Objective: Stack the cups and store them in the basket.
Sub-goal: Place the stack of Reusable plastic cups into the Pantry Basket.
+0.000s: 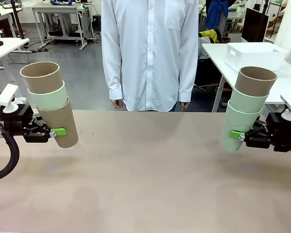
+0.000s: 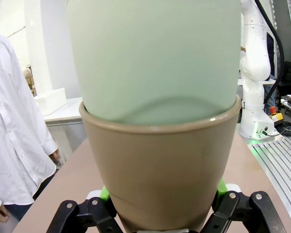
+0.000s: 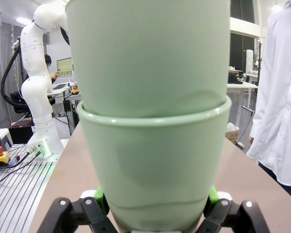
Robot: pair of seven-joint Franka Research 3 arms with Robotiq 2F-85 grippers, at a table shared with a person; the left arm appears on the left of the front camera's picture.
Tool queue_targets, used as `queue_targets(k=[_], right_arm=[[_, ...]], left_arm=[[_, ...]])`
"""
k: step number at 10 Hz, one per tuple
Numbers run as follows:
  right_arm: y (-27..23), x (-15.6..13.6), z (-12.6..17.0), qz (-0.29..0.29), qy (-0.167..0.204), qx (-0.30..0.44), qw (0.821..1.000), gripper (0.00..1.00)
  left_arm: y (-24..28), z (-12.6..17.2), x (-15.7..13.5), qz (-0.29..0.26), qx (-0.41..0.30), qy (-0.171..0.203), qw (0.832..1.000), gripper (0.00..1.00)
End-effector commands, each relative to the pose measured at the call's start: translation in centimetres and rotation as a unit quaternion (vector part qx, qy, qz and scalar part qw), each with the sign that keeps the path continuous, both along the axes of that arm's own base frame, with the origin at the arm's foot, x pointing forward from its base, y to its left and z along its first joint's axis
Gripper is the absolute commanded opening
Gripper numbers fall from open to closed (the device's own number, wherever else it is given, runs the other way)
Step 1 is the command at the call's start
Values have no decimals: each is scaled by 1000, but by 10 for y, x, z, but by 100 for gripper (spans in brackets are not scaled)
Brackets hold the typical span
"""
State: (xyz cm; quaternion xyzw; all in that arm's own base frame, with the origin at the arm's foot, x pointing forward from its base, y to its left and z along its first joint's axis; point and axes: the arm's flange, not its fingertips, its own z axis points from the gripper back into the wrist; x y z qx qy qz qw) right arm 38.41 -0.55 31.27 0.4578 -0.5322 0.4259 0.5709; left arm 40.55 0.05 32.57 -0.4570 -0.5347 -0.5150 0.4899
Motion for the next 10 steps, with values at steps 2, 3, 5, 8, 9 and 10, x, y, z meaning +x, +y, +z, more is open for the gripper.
queue_targets(k=[2,3,5,8,9,10], right_arm=[[2,1,4,-1,-5,-2,1000,85],[2,1,4,-1,-5,-2,1000,85],[2,1,4,-1,-5,-2,1000,85],[2,1,4,-1,-5,-2,1000,85],[2,1,4,-1,-5,-2,1000,85],[2,1,4,-1,-5,-2,1000,85]], left_arm=[[-2,4,1,4,-7,-6,1000,85],[-2,4,1,4,-7,-6,1000,85],[-2,4,1,4,-7,-6,1000,85],[-2,4,1,4,-7,-6,1000,85],[-2,4,1,4,-7,-6,1000,85],[-2,4,1,4,-7,-6,1000,85]])
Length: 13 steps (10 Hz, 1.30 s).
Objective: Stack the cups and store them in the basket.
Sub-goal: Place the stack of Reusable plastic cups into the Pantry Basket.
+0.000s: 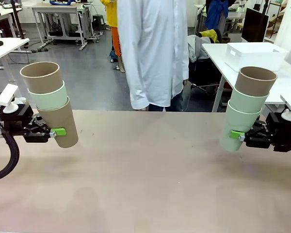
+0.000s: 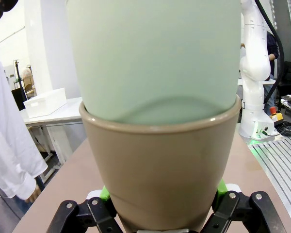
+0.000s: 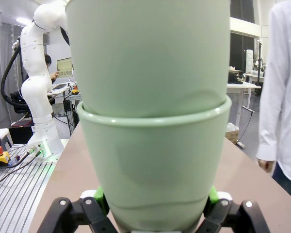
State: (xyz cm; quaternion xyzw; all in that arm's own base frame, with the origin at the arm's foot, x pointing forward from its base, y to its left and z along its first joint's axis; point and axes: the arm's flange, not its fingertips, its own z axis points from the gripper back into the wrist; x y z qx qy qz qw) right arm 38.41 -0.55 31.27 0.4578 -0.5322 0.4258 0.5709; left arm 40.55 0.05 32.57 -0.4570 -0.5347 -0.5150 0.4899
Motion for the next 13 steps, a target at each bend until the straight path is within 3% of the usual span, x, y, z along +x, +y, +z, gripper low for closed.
queue_targets(k=[1,13], right_arm=[[2,1,4,-1,-5,-2,1000,85],[2,1,4,-1,-5,-2,1000,85]], left_arm=[[-2,4,1,4,-7,-6,1000,85],[-2,4,1,4,-7,-6,1000,85]])
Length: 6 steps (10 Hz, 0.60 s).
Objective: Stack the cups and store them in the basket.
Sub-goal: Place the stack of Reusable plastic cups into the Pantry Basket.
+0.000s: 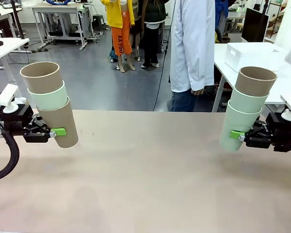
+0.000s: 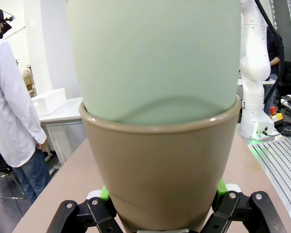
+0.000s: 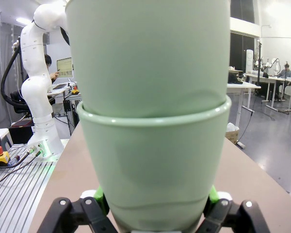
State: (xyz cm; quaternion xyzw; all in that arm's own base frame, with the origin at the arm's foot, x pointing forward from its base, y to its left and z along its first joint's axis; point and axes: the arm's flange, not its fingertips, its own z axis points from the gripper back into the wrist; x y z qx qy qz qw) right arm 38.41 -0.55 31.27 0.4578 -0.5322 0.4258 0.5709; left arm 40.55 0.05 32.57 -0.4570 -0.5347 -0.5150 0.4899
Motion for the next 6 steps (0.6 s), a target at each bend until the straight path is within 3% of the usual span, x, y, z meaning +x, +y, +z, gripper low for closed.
queue_targets(k=[1,6], right_arm=[[2,1,4,-1,-5,-2,1000,85],[2,1,4,-1,-5,-2,1000,85]], left_arm=[[-2,4,1,4,-7,-6,1000,85],[-2,4,1,4,-7,-6,1000,85]])
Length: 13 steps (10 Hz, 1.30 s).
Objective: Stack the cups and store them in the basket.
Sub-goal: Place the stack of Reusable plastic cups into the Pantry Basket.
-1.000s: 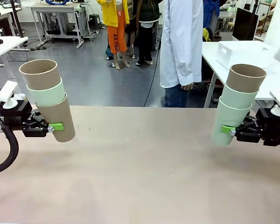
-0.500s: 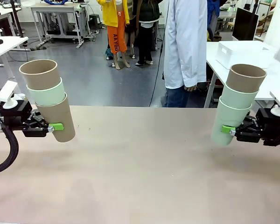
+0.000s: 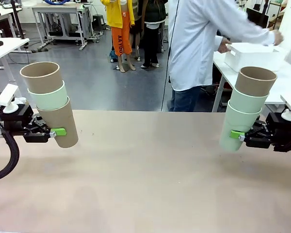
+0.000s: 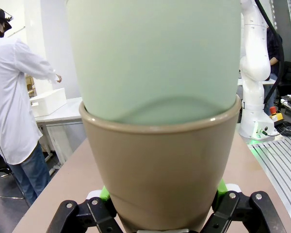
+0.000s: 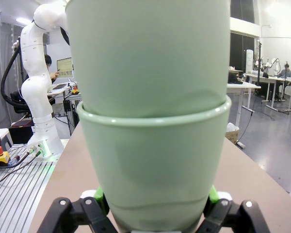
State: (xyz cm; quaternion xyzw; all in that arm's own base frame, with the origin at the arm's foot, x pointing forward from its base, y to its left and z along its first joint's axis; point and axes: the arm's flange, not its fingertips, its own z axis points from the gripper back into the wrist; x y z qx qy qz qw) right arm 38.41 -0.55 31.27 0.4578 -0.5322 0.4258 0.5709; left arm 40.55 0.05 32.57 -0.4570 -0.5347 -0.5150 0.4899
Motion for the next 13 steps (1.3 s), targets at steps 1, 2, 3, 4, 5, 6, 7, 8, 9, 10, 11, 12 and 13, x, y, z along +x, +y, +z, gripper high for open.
queue_targets(k=[1,2,3,4,5,6,7,8,9,10,11,12,13], right_arm=[[2,1,4,-1,-5,-2,1000,85],[2,1,4,-1,-5,-2,1000,85],[2,1,4,-1,-5,-2,1000,85],[2,1,4,-1,-5,-2,1000,85],[2,1,4,-1,-5,-2,1000,85],[2,1,4,-1,-5,-2,1000,85],[2,1,4,-1,-5,-2,1000,85],[2,1,4,-1,-5,-2,1000,85],[2,1,4,-1,-5,-2,1000,85],[2,1,4,-1,-5,-2,1000,85],[2,1,4,-1,-5,-2,1000,85],[2,1,4,-1,-5,-2,1000,85],[2,1,4,-1,-5,-2,1000,85]], left_arm=[[-2,4,1,4,-7,-6,1000,85],[-2,4,1,4,-7,-6,1000,85],[-2,4,1,4,-7,-6,1000,85],[-2,4,1,4,-7,-6,1000,85],[-2,4,1,4,-7,-6,1000,85],[-2,4,1,4,-7,-6,1000,85],[-2,4,1,4,-7,-6,1000,85],[-2,4,1,4,-7,-6,1000,85],[-2,4,1,4,-7,-6,1000,85],[-2,4,1,4,-7,-6,1000,85],[-2,4,1,4,-7,-6,1000,85],[-2,4,1,4,-7,-6,1000,85],[-2,4,1,4,-7,-6,1000,85]])
